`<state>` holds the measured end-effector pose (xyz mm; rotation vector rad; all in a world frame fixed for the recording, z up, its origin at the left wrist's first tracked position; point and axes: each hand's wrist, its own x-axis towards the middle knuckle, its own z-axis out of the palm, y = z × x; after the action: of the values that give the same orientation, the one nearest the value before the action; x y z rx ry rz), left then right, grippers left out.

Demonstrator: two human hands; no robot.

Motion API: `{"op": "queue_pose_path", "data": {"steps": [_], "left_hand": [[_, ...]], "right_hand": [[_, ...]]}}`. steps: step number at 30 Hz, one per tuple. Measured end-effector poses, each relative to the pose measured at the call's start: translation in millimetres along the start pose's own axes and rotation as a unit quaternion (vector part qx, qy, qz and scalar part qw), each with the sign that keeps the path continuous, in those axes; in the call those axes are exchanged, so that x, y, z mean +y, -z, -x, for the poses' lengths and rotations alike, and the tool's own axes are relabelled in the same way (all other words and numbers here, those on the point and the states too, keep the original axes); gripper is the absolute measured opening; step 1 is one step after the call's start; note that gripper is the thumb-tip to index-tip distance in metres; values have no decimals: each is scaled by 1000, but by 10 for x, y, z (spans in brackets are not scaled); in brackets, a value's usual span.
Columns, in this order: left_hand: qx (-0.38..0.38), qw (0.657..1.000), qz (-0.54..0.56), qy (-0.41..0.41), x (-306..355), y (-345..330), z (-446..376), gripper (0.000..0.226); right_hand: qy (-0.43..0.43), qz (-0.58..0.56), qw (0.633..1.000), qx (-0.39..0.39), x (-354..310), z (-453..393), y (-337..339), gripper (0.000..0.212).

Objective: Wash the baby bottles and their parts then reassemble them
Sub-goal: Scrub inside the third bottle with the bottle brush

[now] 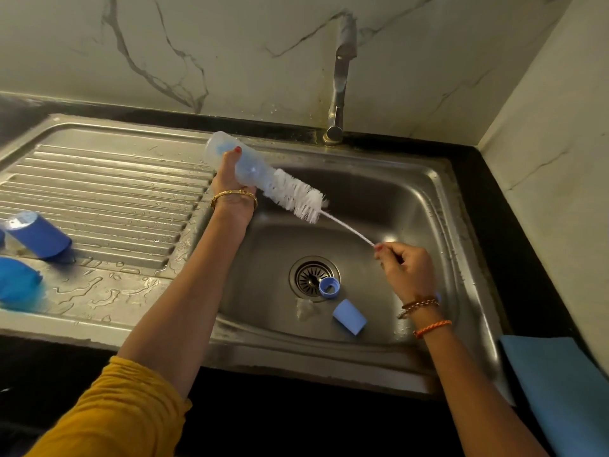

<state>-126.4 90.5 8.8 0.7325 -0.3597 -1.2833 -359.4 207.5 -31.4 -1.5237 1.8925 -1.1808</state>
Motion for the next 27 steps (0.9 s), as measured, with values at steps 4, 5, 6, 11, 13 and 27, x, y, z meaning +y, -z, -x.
{"op": "queue_pose_path", "data": {"steps": [4,5,6,11,13,27], "left_hand": [[-62,998,8,18,4,6,56,129],[-67,998,0,18,15,7,62,133],[-65,998,-6,17,25,6,63,132],[-55,998,-11,10,122,-33,8,92],[-49,999,-12,9,138,-56,15,98],[-111,992,-58,0,161,-70,5,88]], "right_hand": [[-272,-162,925,-211,-48,-59,80,39],[-258,-153,929,-216,-22,-60,81,37],[-223,-143,942,-204,-4,-48,75,33],[33,-12,999,-36,86,-18,23,12],[106,61,991,46,119,-17,40,2],[-96,-104,974,-176,-16,14,20,10]]}}
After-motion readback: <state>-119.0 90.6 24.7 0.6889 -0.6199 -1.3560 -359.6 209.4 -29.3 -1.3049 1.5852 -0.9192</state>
